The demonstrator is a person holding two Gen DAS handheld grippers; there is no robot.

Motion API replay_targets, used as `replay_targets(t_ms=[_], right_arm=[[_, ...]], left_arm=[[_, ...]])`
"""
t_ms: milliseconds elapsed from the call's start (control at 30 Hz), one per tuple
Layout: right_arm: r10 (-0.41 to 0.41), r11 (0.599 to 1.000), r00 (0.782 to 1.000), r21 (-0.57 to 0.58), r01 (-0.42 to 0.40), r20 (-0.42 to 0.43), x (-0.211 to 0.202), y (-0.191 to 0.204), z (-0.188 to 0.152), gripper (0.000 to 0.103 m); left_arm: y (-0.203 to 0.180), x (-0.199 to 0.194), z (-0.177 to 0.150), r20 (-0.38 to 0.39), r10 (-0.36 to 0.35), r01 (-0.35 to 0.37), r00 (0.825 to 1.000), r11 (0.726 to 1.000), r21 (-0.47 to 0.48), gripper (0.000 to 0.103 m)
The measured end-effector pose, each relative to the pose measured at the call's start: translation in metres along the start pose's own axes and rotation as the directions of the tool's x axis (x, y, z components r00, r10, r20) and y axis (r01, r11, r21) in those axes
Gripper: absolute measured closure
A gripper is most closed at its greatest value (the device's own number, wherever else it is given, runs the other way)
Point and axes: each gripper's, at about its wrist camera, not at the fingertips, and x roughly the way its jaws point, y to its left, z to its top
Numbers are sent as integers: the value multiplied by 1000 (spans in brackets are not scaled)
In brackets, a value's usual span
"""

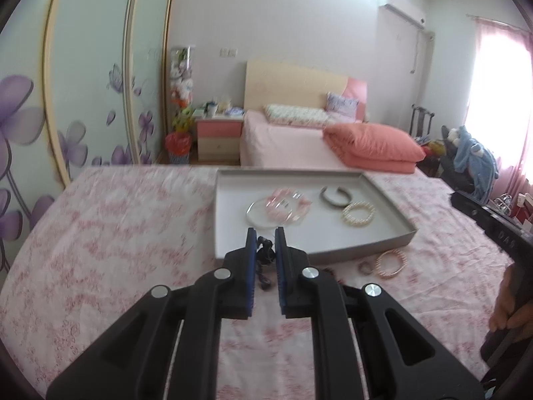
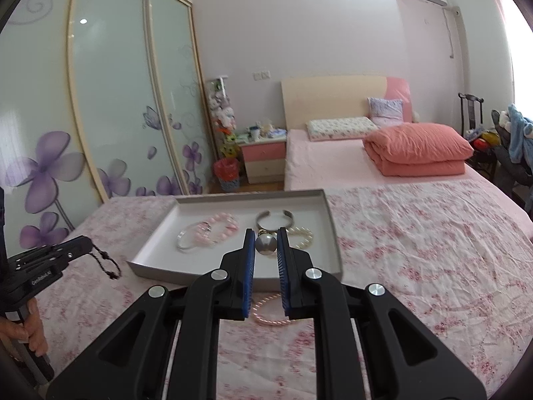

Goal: Organize jewelry

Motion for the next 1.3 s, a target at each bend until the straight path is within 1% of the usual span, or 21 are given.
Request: replay_targets(t_ms=[167,233,400,733,933,1100,1300], right_arm=[[19,999,997,-45,-16,74,-14,18,7,89],[20,998,996,-54,-15,87,-16,22,8,89],[25,998,994,-57,-19,104,-14,24,11,89],[21,999,995,-49,-16,100,-2,19,16,89],[1,999,996,-49,3,88,16,17,21,89],[-19,999,998,-35,21,63,40,12,27,89],[-36,999,999,-19,36,-3,81,5,27,89]], left_arm=[[-19,-15,12,57,-7,6,998,1000,17,91],[-24,-17,15,70,-7,5,998,1000,31,91],[-30,-12,21,68,-9,7,998,999,34,91],[-34,4,30,60,-10,8,998,999,39,91],[-34,22,39,57,-7,4,998,999,42,91],[-35,45,45,50,1,-4,999,998,58,91],[-33,80,50,20,2,-3,1000,998,57,91]])
